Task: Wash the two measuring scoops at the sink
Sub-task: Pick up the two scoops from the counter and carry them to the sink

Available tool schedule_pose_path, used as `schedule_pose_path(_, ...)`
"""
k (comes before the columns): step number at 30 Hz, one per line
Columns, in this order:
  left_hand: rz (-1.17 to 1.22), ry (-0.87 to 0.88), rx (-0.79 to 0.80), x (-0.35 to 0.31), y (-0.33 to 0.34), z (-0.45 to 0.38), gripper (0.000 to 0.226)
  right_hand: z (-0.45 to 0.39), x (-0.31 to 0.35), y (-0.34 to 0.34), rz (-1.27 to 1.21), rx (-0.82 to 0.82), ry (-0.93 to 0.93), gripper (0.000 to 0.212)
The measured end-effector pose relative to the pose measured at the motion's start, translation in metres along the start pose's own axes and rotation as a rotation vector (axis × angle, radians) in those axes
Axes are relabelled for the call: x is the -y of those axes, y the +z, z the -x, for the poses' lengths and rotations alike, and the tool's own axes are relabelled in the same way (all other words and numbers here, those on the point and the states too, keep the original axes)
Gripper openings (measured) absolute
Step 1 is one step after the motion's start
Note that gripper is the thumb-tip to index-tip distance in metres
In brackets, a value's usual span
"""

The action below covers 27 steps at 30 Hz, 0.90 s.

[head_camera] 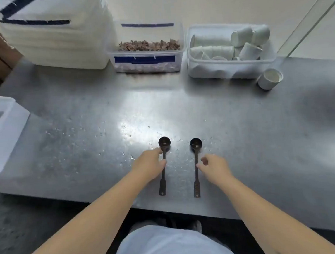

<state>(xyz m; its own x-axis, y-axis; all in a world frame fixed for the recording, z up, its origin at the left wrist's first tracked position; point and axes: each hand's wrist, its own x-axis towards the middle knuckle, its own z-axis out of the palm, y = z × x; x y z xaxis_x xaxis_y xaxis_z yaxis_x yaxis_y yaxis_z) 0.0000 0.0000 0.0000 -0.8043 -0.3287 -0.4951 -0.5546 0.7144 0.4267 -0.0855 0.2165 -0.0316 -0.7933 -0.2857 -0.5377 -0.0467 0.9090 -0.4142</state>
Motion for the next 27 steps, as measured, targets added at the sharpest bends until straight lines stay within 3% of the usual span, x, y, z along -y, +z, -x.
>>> schedule_pose_path(6,0.259,-0.15,-0.001,0.004,0.014,-0.03,0.04,-0.012,0.01,0.008,-0.117,-0.078,0.164,0.021)
schedule_pose_path(12,0.207,-0.155,0.02,0.004,0.016,-0.048,0.015,-0.024,0.024,0.006,-0.072,-0.081,0.205,0.034)
schedule_pose_path(14,0.194,-0.143,0.039,0.005,0.016,-0.052,0.026,-0.026,0.026,0.007,-0.073,-0.075,0.211,0.037)
schedule_pose_path(17,0.218,-0.156,0.067,0.006,0.015,-0.057,0.032,-0.029,0.027,0.011,-0.119,-0.029,0.218,0.027)
schedule_pose_path(23,0.419,-0.168,0.189,0.01,0.008,-0.056,0.021,-0.022,0.026,0.014,-0.601,0.055,0.267,0.02)
schedule_pose_path(27,0.633,-0.183,0.273,0.014,-0.003,-0.043,0.027,-0.012,0.033,0.005,-0.728,0.072,0.257,0.033)
